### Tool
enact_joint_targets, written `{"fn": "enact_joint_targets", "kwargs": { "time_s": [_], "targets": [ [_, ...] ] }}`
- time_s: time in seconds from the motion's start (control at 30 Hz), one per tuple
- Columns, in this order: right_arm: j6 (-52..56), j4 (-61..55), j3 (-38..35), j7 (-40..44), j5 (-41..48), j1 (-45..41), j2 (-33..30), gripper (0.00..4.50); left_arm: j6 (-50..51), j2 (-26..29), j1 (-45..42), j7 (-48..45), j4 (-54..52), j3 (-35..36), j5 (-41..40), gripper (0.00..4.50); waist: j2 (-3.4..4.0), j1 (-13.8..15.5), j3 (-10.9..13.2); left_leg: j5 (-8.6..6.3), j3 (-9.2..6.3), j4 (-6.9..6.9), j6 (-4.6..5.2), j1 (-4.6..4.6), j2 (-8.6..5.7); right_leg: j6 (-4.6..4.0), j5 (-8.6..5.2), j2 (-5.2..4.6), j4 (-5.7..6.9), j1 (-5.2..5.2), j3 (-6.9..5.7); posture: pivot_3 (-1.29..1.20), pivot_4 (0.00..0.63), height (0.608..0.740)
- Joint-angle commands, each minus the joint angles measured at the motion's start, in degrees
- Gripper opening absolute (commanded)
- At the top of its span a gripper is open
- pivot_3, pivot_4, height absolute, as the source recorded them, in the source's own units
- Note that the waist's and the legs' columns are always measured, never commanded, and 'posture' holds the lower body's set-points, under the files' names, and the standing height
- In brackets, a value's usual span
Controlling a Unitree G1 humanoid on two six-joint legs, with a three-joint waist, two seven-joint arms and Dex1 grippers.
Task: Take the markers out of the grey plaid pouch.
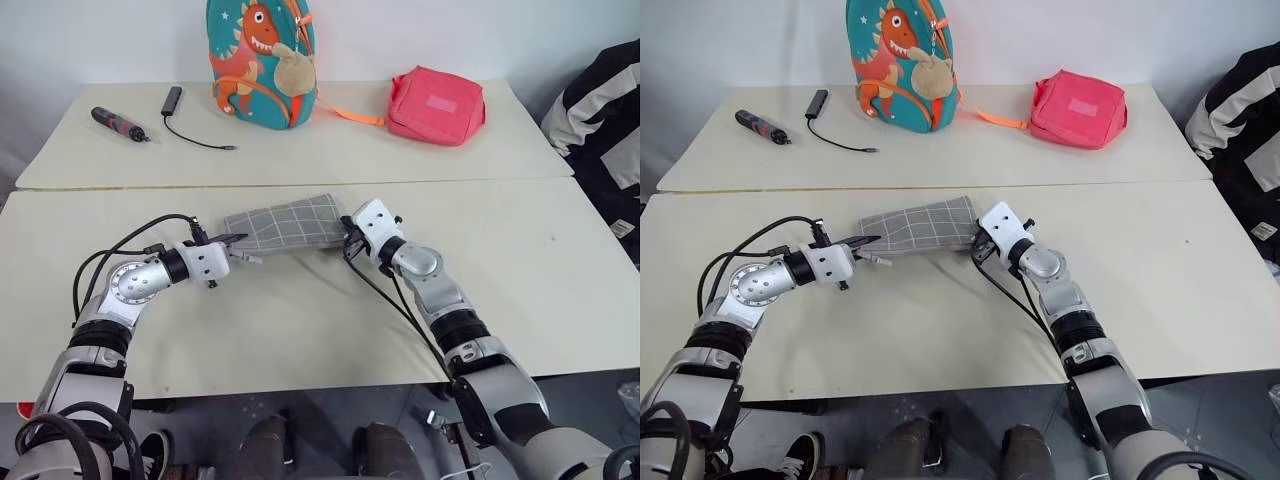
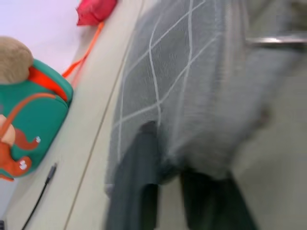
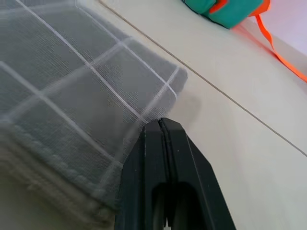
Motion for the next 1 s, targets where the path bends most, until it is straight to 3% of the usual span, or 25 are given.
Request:
{"fn": "enact_joint_targets", "kwargs": {
  "time_s": [0.03, 0.1, 0.2, 0.33, 0.43, 0.5, 0.63, 0.83, 1.0],
  "targets": [
    [3.7, -8.3, -2.3, 5.2, 5.6, 1.2, -1.0, 0.39, 3.0, -1.9, 4.2, -5.2, -3.4, -1.0, -3.8, 0.0, 0.0, 0.0, 0.0, 0.0, 0.0, 0.0, 0.0, -0.02, 0.0, 0.0, 0.0, 0.0, -0.01, -0.01, 0.0, 0.0, 0.15, 0.74],
    [7.5, -13.6, -3.6, 7.5, 9.1, 2.3, -1.5, 0.9, 5.4, -2.2, 5.7, -6.4, -6.8, -0.6, -5.7, 0.0, 0.0, 0.0, 0.0, 0.0, 0.0, 0.0, 0.01, -0.02, 0.01, 0.0, 0.0, 0.0, -0.01, -0.02, 0.01, 0.0, 0.15, 0.74],
    [20.5, -29.6, -3.5, 18.0, 18.0, 7.1, -6.8, 1.92, 13.6, -4.2, 9.8, -6.2, -16.3, -0.1, -7.7, 0.0, 0.01, 0.2, 0.0, -0.02, -0.06, 0.03, 0.04, -0.08, -0.02, 0.0, 0.0, -0.03, -0.02, -0.02, 0.02, 0.0, 0.15, 0.74],
    [39.4, -47.0, -5.8, 23.4, 31.9, 12.0, -13.7, 3.34, 26.5, -6.7, 12.5, -1.0, -26.5, 0.5, -4.3, 0.0, 0.01, 0.3, 0.0, -0.16, -0.14, 0.19, 0.24, -0.1, -0.05, 0.0, 0.0, -0.06, -0.09, 0.1, 0.07, 0.0, 0.15, 0.74],
    [47.3, -54.2, -4.8, 23.8, 36.6, 15.4, -16.4, 4.41, 33.2, -7.8, 12.9, 3.5, -32.4, 0.1, 0.9, 0.0, -0.04, 0.9, 0.0, -0.21, -0.15, 0.21, 0.29, -0.12, -0.06, 0.01, 0.01, -0.07, -0.2, 0.15, 0.05, 0.0, 0.15, 0.74],
    [49.7, -56.4, -3.5, 23.0, 37.5, 17.3, -16.5, 4.47, 34.8, -7.7, 13.1, 5.3, -35.5, -1.3, 4.9, 0.0, -0.05, 1.3, 0.0, -0.21, -0.13, 0.2, 0.27, -0.11, -0.02, 0.02, 0.01, -0.05, -0.51, 0.16, 0.04, 0.0, 0.15, 0.74],
    [43.1, -51.5, 3.8, 16.9, 27.4, 20.9, -13.2, 4.47, 37.4, -9.1, 14.0, 10.1, -39.9, -5.5, 14.3, 0.0, -0.04, 1.9, -0.1, -0.21, -0.07, 0.2, 0.22, -0.11, -0.03, 0.02, 0.01, -0.07, -0.52, 0.13, 0.05, 0.0, 0.15, 0.74],
    [26.2, -48.9, 5.9, 12.0, 19.5, 19.5, -6.0, 4.47, 41.7, -10.7, 17.5, 8.8, -46.2, -6.0, 14.3, 0.0, -0.01, 2.1, -0.2, -0.19, 0.04, 0.19, 0.19, -0.15, -0.05, 0.06, 0.03, -0.07, -0.5, 0.04, 0.11, 0.0, 0.15, 0.74],
    [12.2, -45.8, 8.6, 12.8, 13.2, 19.1, -5.0, 4.47, 43.0, -11.1, 17.7, 7.7, -47.2, -5.5, 13.0, 0.0, -0.03, 2.2, -0.2, -0.2, 0.02, 0.16, 0.16, -0.13, -0.02, 0.06, 0.03, -0.02, -0.5, 0.07, 0.1, 0.0, 0.15, 0.74]
  ]
}}
